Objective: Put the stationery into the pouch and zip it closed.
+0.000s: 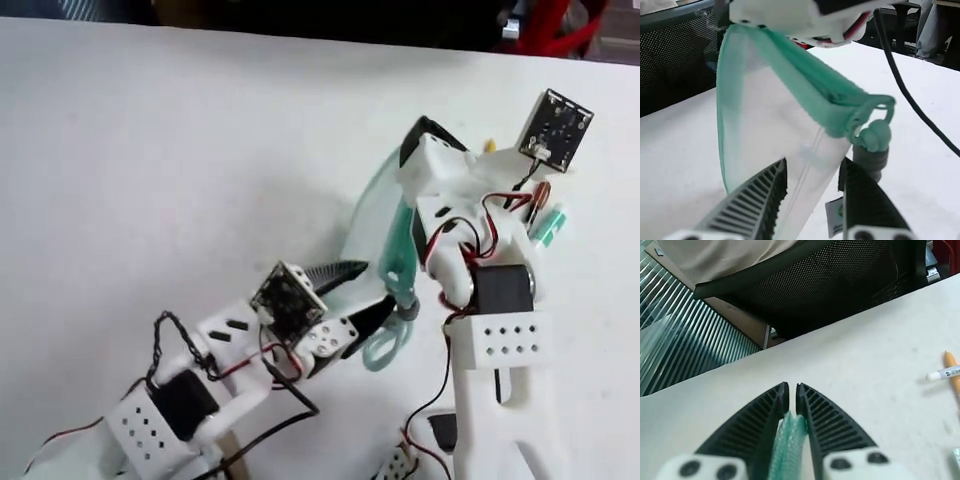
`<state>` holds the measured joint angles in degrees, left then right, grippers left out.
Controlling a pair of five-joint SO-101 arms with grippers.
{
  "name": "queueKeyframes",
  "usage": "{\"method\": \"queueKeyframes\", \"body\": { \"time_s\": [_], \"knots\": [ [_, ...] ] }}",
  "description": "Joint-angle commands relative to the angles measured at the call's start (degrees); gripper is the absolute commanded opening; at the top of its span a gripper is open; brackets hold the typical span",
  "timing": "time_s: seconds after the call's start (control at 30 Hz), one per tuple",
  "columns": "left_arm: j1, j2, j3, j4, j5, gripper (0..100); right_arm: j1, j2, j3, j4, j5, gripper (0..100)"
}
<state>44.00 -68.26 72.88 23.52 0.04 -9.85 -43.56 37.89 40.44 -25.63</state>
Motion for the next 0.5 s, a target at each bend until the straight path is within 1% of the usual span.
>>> {"method": "queueKeyframes", "body": {
  "time_s": [0.0, 0.17, 0.27, 0.37, 0.47],
  "knots": [
    [-2.2, 5.7, -4.4, -3.4, 0.7, 15, -0.7, 0.9, 1.7, 0.6, 0.8, 2.3],
    [-2.6, 9.0, -5.7, -3.3, 0.8, 15, -0.7, 0.9, 1.7, 0.5, 0.8, 2.3],
    [-7.0, 9.0, -5.6, -2.9, 0.8, 15, -0.7, 0.9, 1.7, 0.5, 0.8, 2.3],
    [-12.8, 9.0, -5.6, -2.9, 0.7, 12, -0.7, 0.9, 1.7, 0.3, 0.8, 2.4],
    [-16.1, 9.0, -5.5, -2.8, 0.7, 10, -0.7, 0.9, 1.7, 0.3, 0.8, 2.4]
  ]
}}
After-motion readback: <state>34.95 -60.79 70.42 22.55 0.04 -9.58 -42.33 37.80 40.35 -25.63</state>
